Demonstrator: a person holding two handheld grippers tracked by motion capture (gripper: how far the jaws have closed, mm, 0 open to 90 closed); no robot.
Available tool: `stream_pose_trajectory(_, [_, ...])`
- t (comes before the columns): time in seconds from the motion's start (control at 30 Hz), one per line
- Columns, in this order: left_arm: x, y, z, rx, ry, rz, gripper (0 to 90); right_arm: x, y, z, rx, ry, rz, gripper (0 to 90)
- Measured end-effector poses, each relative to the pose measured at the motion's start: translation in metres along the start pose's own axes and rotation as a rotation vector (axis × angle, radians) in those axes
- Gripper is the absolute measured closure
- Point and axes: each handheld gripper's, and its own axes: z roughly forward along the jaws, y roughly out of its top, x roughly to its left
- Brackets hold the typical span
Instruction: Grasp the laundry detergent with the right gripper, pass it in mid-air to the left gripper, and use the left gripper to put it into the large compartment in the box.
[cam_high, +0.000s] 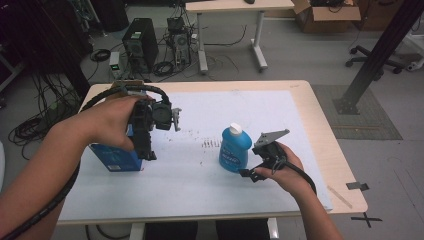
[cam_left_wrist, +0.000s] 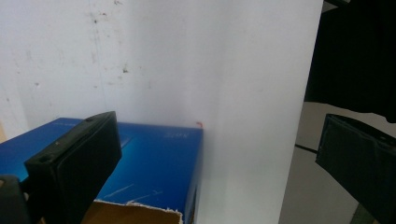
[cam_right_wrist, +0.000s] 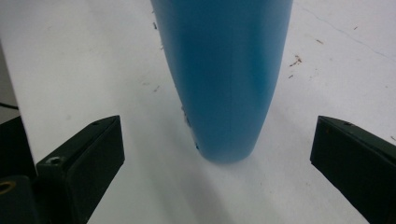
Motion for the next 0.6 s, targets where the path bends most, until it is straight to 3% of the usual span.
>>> stream_pose_trajectory(0.33, [0.001,0.0,0.003,-0.008,-0.004,0.003,0.4,0.003,-0.002,0.015,-0.045,-0.036,-0.01,2.4])
stream_pose_trajectory(0.6, [0.001,-0.003,0.004,-0.008,-0.006,-0.001,0.5,0.002,-0.006,0.021,-0.175,-0.05,-0.007,1.5])
